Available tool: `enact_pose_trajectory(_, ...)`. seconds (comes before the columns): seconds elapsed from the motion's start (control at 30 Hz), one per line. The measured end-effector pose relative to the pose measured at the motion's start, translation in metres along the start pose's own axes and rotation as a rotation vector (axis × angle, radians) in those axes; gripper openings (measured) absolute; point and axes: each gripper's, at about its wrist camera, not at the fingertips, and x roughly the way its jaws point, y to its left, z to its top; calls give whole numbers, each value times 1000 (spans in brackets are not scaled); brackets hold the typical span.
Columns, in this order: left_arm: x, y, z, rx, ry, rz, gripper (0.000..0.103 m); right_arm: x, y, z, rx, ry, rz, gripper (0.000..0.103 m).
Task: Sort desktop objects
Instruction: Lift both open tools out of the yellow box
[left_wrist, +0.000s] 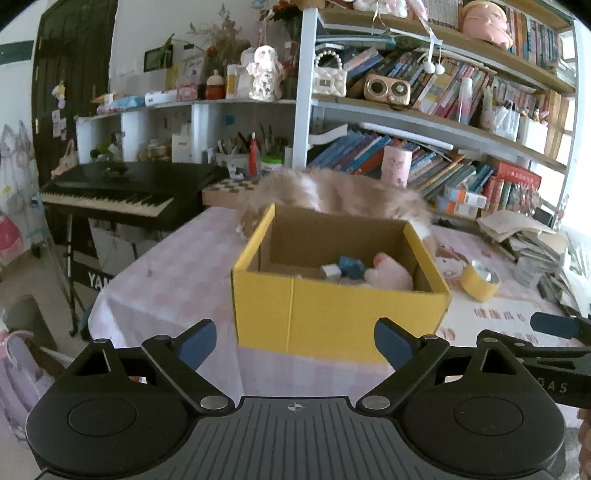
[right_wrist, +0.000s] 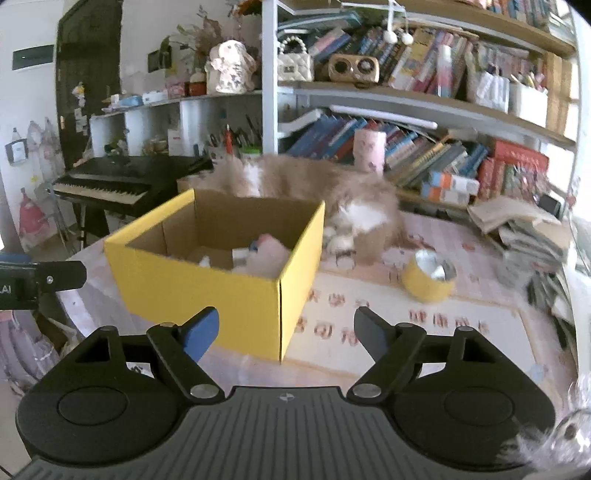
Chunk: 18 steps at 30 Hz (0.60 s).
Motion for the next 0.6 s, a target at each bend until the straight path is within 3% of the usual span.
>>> enact_pose_trajectory(0.6,-22,-3,-53,-13,102,-34,95,-34,29,-52,-45,98,-36,85)
